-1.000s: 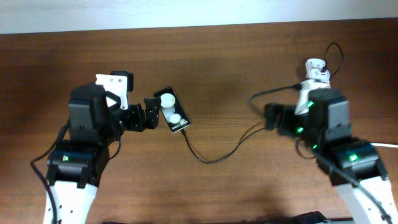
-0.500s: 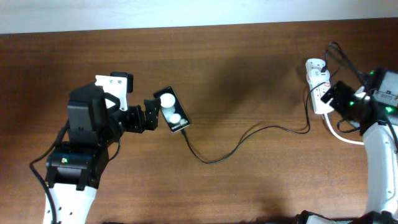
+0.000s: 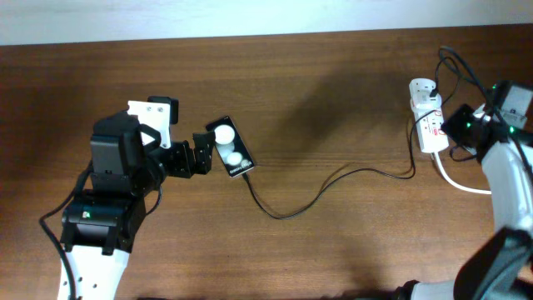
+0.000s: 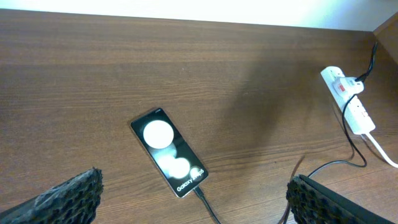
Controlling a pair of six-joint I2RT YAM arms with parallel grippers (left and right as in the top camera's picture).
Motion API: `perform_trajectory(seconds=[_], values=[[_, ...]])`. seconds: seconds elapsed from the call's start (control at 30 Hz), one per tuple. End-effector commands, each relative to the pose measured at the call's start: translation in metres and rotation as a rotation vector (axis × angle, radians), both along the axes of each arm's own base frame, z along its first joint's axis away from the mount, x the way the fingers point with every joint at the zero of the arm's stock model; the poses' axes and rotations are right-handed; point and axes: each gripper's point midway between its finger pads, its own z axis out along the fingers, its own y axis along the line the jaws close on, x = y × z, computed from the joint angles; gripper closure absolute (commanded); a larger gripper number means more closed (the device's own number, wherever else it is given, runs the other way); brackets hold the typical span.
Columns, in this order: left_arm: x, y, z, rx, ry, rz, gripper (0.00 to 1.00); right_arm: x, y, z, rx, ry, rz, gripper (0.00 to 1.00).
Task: Plug charger to phone and switch on socket
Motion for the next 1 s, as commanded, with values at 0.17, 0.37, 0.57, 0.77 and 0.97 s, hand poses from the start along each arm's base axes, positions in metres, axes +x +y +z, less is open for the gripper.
perform_trajectory(seconds=[0.17, 0.37, 0.57, 0.77, 0.97], values=[[0.0, 0.0, 0.003, 0.015, -0.015, -0.006, 0.01, 0.046, -0.035, -0.032, 0.041, 0.061, -0.025, 0.96], [0.0, 0.0, 0.003, 0.015, -0.015, -0.006, 0.01, 0.081, -0.04, -0.067, 0.136, 0.056, 0.032, 0.96], [0.0, 0.0, 0.003, 0.015, -0.015, -0.006, 0.01, 0.09, -0.041, -0.096, 0.158, 0.068, 0.038, 0.96], [0.0, 0.0, 0.003, 0.015, -0.015, -0.006, 0.01, 0.097, -0.038, -0.104, 0.172, 0.05, 0.055, 0.96], [0.0, 0.0, 0.003, 0.015, -0.015, -0.006, 0.01, 0.094, -0.027, -0.126, 0.233, 0.083, 0.077, 0.96]])
